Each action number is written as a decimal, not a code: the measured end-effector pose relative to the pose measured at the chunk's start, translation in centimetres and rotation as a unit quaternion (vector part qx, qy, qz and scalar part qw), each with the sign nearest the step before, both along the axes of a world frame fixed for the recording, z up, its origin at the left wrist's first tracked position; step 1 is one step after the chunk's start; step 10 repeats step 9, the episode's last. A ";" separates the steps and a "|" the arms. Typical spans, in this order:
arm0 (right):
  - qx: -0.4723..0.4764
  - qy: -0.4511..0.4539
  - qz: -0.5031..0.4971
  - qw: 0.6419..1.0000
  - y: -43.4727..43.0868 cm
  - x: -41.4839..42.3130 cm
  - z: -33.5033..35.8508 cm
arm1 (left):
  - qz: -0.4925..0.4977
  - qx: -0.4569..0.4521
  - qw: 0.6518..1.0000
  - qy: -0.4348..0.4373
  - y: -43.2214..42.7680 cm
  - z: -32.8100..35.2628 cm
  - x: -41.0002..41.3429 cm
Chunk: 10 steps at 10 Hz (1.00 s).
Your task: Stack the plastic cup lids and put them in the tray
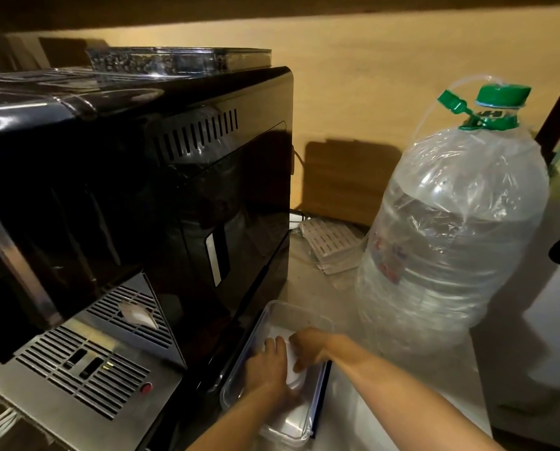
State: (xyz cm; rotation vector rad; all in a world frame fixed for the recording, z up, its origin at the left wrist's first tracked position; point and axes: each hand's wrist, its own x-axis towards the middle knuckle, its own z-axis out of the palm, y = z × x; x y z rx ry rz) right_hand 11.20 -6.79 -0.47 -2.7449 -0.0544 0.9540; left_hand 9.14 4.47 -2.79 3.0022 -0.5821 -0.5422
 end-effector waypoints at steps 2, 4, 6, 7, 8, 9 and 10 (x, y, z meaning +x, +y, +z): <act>0.008 -0.025 -0.012 1.000 -0.2 -0.8 0.2 | -0.003 0.003 1.000 0.000 -0.1 -0.1 0.2; 0.005 -0.072 -0.008 0.997 -0.9 -1.7 2.1 | -0.015 -0.005 1.000 0.003 -0.3 0.7 0.5; 0.001 -0.144 0.013 0.989 -3.0 -3.5 6.6 | -0.044 -0.083 0.994 -0.048 -0.5 3.2 1.3; -0.056 -0.201 0.020 0.978 -5.0 -4.8 10.1 | -0.067 -0.117 0.985 -0.110 -0.9 6.1 1.6; -0.096 -0.244 0.006 0.965 -6.7 -6.3 12.9 | -0.066 -0.170 0.970 -0.163 -1.8 9.2 1.6; -0.130 -0.298 -0.037 0.945 -8.7 -8.6 16.6 | -0.070 -0.256 0.931 -0.250 -3.3 13.6 1.7; -0.130 -0.298 -0.037 0.945 -8.7 -8.6 16.6 | -0.070 -0.256 0.931 -0.250 -3.3 13.6 1.7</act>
